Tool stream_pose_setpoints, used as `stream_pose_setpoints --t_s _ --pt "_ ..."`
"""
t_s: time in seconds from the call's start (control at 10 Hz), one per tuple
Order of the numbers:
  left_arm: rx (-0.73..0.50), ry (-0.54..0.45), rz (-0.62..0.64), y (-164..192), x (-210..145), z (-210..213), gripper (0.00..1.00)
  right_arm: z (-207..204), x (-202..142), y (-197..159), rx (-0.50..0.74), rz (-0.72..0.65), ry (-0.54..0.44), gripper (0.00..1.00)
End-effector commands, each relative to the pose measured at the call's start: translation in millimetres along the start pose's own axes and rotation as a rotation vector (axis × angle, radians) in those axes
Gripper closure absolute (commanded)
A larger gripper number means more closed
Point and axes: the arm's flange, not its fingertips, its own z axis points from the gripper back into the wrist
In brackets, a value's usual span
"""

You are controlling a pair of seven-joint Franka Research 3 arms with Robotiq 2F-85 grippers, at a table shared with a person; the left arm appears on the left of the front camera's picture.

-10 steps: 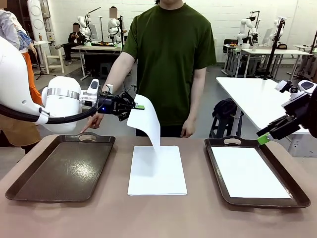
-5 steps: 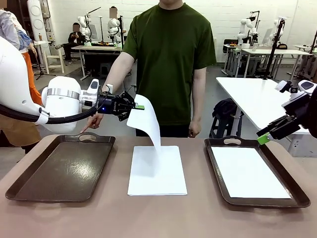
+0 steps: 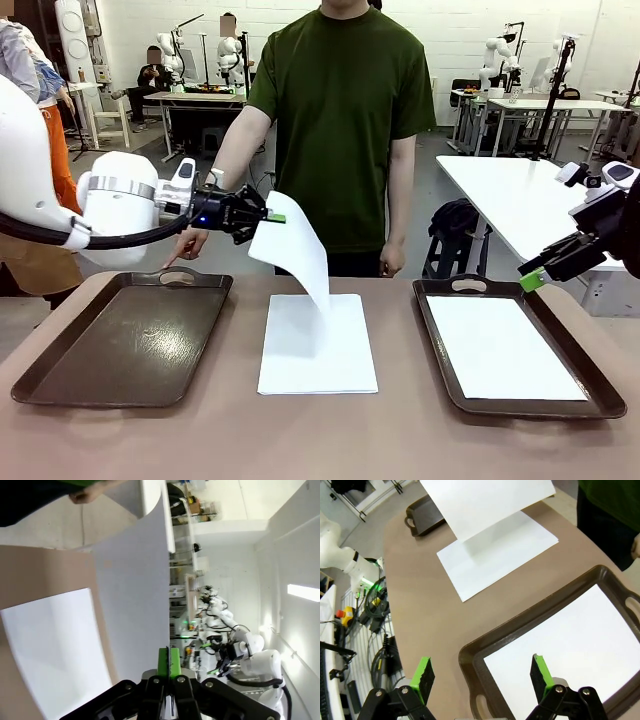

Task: Sort the A4 documents.
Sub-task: Place the A4 Paper in the designated Handle tray.

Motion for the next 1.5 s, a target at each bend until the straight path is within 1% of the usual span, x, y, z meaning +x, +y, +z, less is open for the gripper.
stream_pose_setpoints --t_s 0.0,0.1,0.2,0.3,0.4,0.5,0.6,0.7,1.0,1.1,1.2,1.4 --pt "0.128 0.010 -0.061 -12.4 -18.2 66.0 0.99 -1.7 -1.4 0.3 0.000 0.009 0.004 0.00" --pt "0.163 0.034 -0.084 -21.8 -23.7 97.1 0.99 -1.7 -1.4 0.3 0.000 0.009 0.004 0.00" --pt "0.200 0.077 -0.104 -30.7 -30.7 117.0 0.99 -1.7 -1.4 0.3 0.000 0.009 0.004 0.00" --pt "0.222 0.117 -0.089 -26.9 -36.5 128.1 0.99 -1.7 -1.4 0.3 0.000 0.009 0.004 0.00" --pt "0.181 0.163 -0.048 -16.3 -46.2 132.3 0.99 -1.7 -1.4 0.3 0.000 0.009 0.004 0.00" --pt "0.173 0.189 -0.018 -8.1 -55.9 131.5 0.99 -1.7 -1.4 0.3 0.000 0.009 0.004 0.00" --pt "0.165 0.193 -0.022 -4.7 -65.2 132.9 0.99 -1.7 -1.4 0.3 0.000 0.009 0.004 0.00" --pt "0.186 0.193 -0.026 -2.9 -70.9 137.4 0.99 -1.7 -1.4 0.3 0.000 0.009 0.004 0.00" --pt "0.386 0.158 -0.003 32.1 -79.3 151.7 0.99 -1.7 -1.4 0.3 0.000 0.009 0.004 0.00" --pt "0.480 0.161 -0.011 41.4 -80.4 157.4 0.99 -1.7 -1.4 0.3 0.000 0.009 0.004 0.00" --pt "0.561 0.158 -0.030 51.0 -80.6 161.5 0.99 -1.7 -1.4 0.3 0.000 0.009 0.004 0.00" --pt "0.678 0.145 -0.082 58.5 -75.0 170.0 0.99 -1.7 -1.4 0.3 0.000 0.009 0.004 0.00"
